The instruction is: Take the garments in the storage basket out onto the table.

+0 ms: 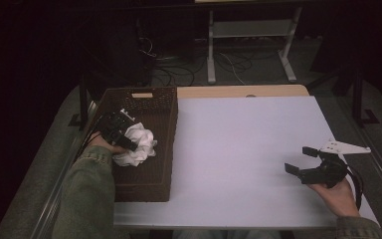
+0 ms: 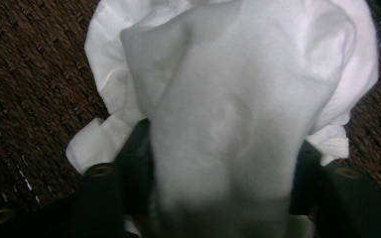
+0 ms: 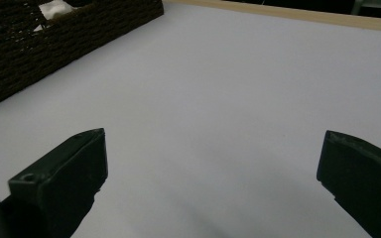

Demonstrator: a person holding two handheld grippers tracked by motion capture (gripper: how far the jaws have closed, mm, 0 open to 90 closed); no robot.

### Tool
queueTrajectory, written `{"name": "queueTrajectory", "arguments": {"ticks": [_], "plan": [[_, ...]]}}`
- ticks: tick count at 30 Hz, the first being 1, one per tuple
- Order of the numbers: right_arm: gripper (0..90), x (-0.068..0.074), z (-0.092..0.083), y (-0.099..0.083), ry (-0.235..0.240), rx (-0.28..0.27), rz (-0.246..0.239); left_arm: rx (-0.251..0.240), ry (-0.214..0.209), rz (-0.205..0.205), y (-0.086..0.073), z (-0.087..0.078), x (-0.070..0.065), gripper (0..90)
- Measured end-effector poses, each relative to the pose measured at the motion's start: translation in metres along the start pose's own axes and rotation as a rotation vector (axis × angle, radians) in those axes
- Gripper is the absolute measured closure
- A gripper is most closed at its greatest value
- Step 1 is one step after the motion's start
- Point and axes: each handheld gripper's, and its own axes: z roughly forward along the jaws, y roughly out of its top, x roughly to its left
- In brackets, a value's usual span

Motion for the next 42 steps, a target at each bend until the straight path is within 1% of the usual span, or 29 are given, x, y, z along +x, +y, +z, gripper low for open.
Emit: {"name": "queueTrajectory", "arguments": {"ticks": [3, 5, 8, 9, 12, 16, 17, 19, 21, 22, 23, 25, 28, 30, 38, 39, 40, 42], "plan": [[0.0, 0.0, 0.0, 0.0, 0.0, -0.002, 0.0, 0.019, -0.004, 0.009, 0.002, -0.004, 0.0, 60.2], [0.0, 0.0, 0.0, 0.0, -0.001, -0.002, 0.0, 0.035, -0.012, 0.007, 0.004, -0.006, 0.0, 67.1], [0.0, 0.0, 0.0, 0.0, -0.001, -0.004, 0.0, 0.05, -0.02, 0.017, 0.007, -0.01, 0.0, 71.5], [0.0, 0.0, 0.0, 0.0, -0.001, -0.005, -0.001, 0.05, -0.025, 0.013, 0.007, -0.011, 0.0, 72.4], [0.0, 0.0, -0.001, 0.0, -0.003, -0.012, -0.001, 0.068, -0.049, 0.011, 0.007, -0.015, 0.001, 74.1], [0.0, 0.0, -0.001, 0.0, -0.003, -0.016, 0.001, 0.095, -0.091, 0.024, 0.009, -0.024, 0.001, 74.8], [0.0, 0.0, -0.001, 0.0, -0.003, -0.016, 0.001, 0.103, -0.104, 0.032, 0.009, -0.026, 0.001, 74.8], [0.0, 0.001, -0.001, 0.0, -0.002, -0.016, 0.001, 0.106, -0.107, 0.067, 0.01, -0.031, 0.0, 74.8], [0.0, 0.001, -0.001, 0.0, -0.002, -0.017, 0.003, 0.104, -0.114, 0.088, 0.011, -0.036, -0.001, 74.8], [0.0, 0.001, -0.002, 0.0, -0.002, -0.019, 0.004, 0.094, -0.118, 0.098, 0.011, -0.042, -0.002, 74.8], [0.0, 0.001, -0.002, 0.0, -0.002, -0.019, 0.004, 0.094, -0.118, 0.098, 0.011, -0.042, -0.002, 74.8], [0.0, 0.001, -0.002, 0.0, -0.002, -0.02, 0.003, 0.084, -0.119, 0.109, 0.012, -0.049, -0.002, 74.8], [0.0, 0.001, -0.002, 0.0, -0.004, -0.024, 0.003, 0.072, -0.118, 0.117, 0.016, -0.061, -0.003, 74.7], [0.0, 0.001, -0.002, 0.0, -0.004, -0.024, 0.004, 0.065, -0.119, 0.131, 0.018, -0.07, -0.003, 74.7], [0.0, 0.001, -0.003, 0.0, -0.003, -0.026, 0.006, 0.071, -0.1, 0.188, 0.028, -0.101, -0.007, 74.7], [0.0, 0.001, -0.003, 0.0, -0.002, -0.026, 0.006, 0.071, -0.097, 0.195, 0.031, -0.107, -0.008, 74.7], [0.0, 0.001, -0.003, 0.0, -0.002, -0.026, 0.006, 0.071, -0.097, 0.195, 0.031, -0.107, -0.008, 74.7], [0.0, 0.002, -0.003, 0.0, -0.002, -0.027, 0.006, 0.075, -0.09, 0.209, 0.034, -0.116, -0.01, 74.7]]}}
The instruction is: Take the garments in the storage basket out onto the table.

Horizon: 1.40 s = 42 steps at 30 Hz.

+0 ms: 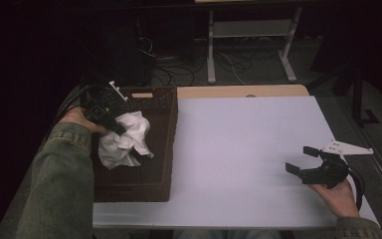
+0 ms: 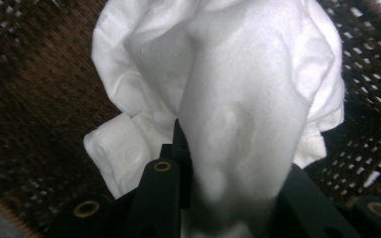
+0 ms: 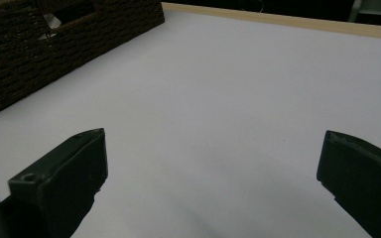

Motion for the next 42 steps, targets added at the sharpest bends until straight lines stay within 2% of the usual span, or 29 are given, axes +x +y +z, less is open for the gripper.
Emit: {"name": "queueTrajectory", "arguments": {"ticks": [3, 7, 11, 25, 42], "plan": [[0.0, 0.0, 0.0, 0.0, 0.0, -0.004, 0.002, 0.0, 0.0, 0.012, 0.004, -0.015, -0.004, 74.7], [0.0, 0.0, 0.0, 0.0, 0.001, -0.005, 0.001, 0.008, -0.001, 0.03, 0.008, -0.025, -0.007, 74.7], [0.0, 0.0, 0.0, 0.0, 0.002, -0.004, -0.003, 0.012, 0.02, 0.037, 0.015, -0.04, -0.011, 74.7], [0.0, -0.001, -0.002, -0.001, 0.004, -0.021, 0.01, 0.008, 0.06, 0.11, 0.027, -0.098, -0.025, 74.7], [0.0, -0.004, -0.003, -0.003, 0.013, -0.023, 0.034, 0.015, 0.05, 0.18, 0.06, -0.152, -0.034, 74.7]]}}
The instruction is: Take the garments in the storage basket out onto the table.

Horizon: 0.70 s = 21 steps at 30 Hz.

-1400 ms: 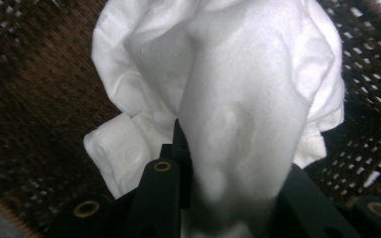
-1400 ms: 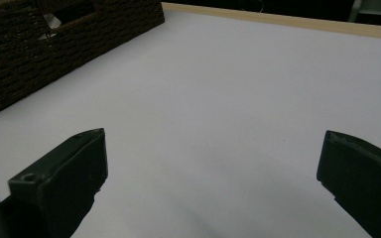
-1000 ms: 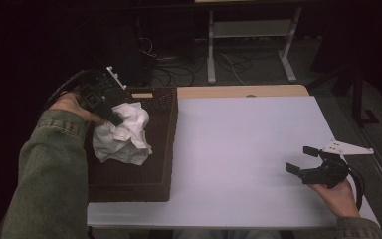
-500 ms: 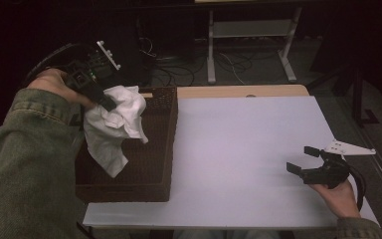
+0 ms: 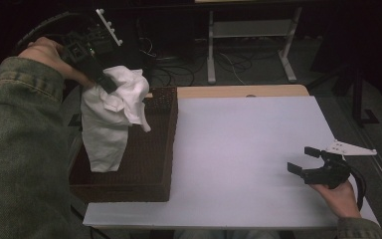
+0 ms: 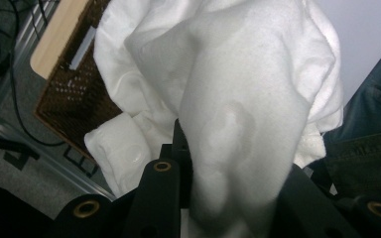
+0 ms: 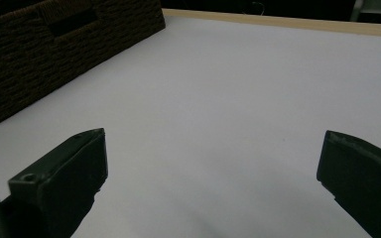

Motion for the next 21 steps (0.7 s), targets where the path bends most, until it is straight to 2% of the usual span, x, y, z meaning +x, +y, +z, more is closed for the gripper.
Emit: {"name": "queueTrajectory", "arguments": {"ticks": [6, 12, 13, 14, 18, 21], "plan": [[0.0, -0.002, -0.001, 0.0, 0.002, -0.01, 0.008, -0.001, 0.004, 0.037, 0.014, -0.016, -0.003, 74.7], [0.0, -0.002, -0.001, 0.0, 0.008, -0.012, 0.013, 0.0, 0.003, 0.071, 0.033, -0.024, -0.006, 74.6], [0.0, -0.003, -0.001, 0.0, 0.009, -0.016, 0.014, -0.002, -0.002, 0.085, 0.043, -0.026, -0.008, 74.7], [0.0, -0.003, -0.002, 0.0, 0.008, -0.018, 0.014, -0.002, -0.002, 0.085, 0.043, -0.026, -0.008, 74.6], [0.0, -0.002, -0.002, 0.0, 0.011, -0.02, 0.016, 0.0, -0.007, 0.109, 0.061, -0.027, -0.013, 74.6], [0.0, -0.002, -0.003, 0.001, 0.013, -0.024, 0.015, 0.006, -0.009, 0.139, 0.074, -0.028, -0.017, 74.6]]}}
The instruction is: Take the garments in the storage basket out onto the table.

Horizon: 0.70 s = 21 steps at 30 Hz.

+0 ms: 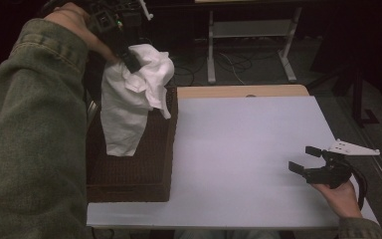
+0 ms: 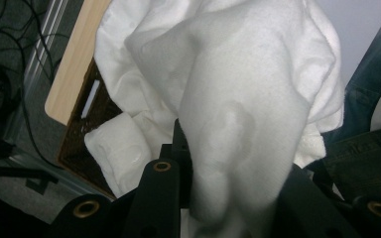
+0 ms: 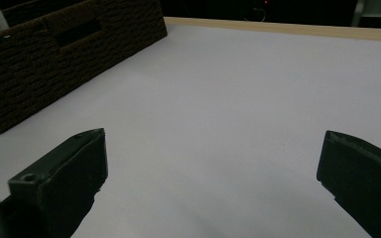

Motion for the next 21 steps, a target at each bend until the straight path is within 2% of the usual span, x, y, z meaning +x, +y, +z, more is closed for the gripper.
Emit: {"name": "queueTrajectory", "arguments": {"ticks": [4, 9, 12, 17, 21], "plan": [[0.0, 0.0, -0.002, 0.0, 0.0, -0.011, 0.006, -0.013, 0.002, 0.028, 0.017, -0.005, -0.004, 74.6], [0.0, 0.0, -0.003, 0.001, 0.006, -0.015, 0.002, -0.066, -0.007, 0.064, 0.034, -0.012, -0.01, 74.6], [0.0, 0.0, -0.003, 0.001, 0.008, -0.014, -0.001, -0.066, -0.006, 0.09, 0.045, -0.013, -0.012, 74.6], [0.0, 0.001, -0.004, 0.001, 0.01, -0.02, -0.001, -0.108, 0.002, 0.095, 0.063, -0.013, -0.016, 74.7], [0.0, 0.0, -0.003, 0.002, 0.011, -0.024, 0.002, -0.12, 0.006, 0.119, 0.077, -0.015, -0.02, 74.6]]}}
